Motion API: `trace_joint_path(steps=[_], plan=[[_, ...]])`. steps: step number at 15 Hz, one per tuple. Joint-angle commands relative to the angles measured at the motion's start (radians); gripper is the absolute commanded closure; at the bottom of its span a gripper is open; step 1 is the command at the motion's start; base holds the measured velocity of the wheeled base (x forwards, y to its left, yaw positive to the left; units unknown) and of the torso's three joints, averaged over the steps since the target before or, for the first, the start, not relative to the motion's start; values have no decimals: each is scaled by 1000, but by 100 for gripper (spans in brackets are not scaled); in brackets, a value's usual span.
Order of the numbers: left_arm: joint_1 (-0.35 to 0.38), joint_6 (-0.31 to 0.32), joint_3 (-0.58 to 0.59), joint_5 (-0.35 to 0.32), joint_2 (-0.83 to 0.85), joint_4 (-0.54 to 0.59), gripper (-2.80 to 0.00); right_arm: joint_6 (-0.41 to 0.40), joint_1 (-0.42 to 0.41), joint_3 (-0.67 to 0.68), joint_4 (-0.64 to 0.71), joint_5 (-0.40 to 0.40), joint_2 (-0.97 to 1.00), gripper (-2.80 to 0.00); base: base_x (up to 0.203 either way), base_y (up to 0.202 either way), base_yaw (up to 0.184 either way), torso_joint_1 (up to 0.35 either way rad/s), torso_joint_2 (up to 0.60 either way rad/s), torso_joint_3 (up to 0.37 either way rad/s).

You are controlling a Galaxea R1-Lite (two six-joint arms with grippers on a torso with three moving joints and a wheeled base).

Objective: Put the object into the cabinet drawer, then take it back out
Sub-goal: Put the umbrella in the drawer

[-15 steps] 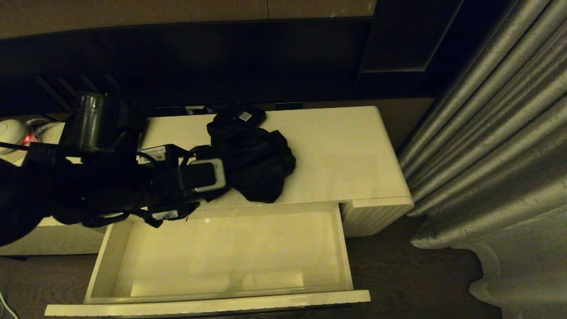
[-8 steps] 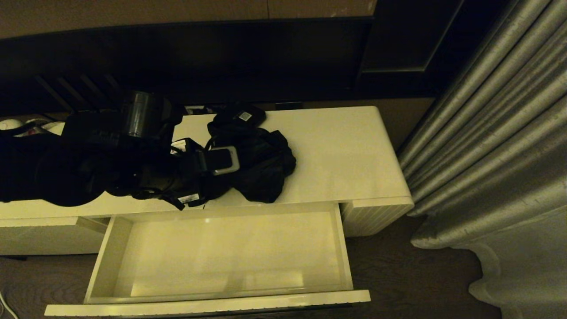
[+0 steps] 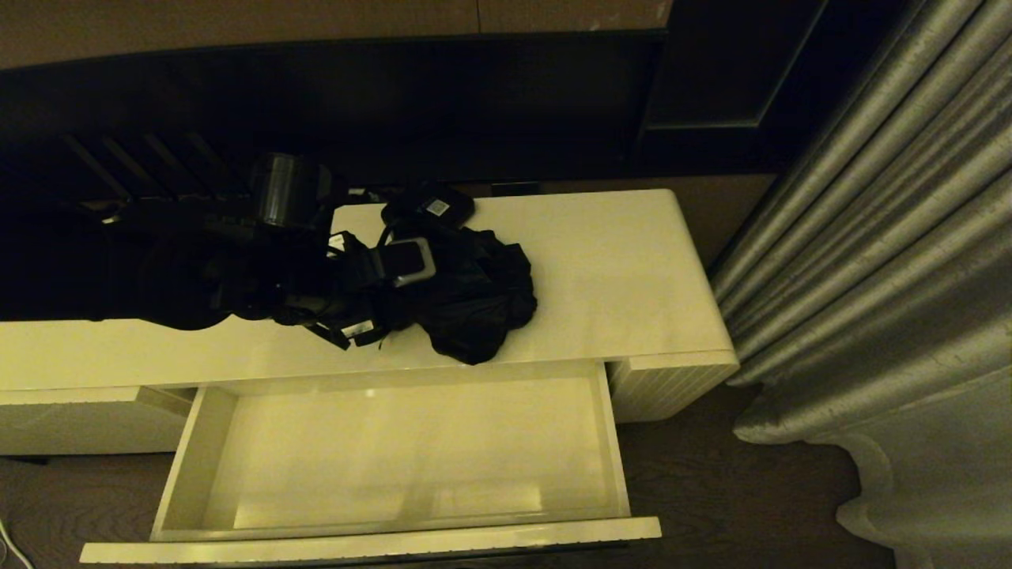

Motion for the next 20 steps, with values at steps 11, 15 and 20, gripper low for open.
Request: trace_joint_path(steps=[11, 15, 20], plan=[[0, 10, -42, -8, 8, 60, 0, 0, 0, 1, 0, 1, 1, 0, 0, 0, 0, 0, 0, 0], [0, 11, -42, -12, -43, 68, 0, 0, 0, 0, -1, 1, 1, 0, 0, 0, 0, 0, 0, 0], [-14, 13, -38, -13, -153, 119, 0, 0, 0, 0, -1, 1, 1, 0, 0, 0, 0, 0, 0, 0]])
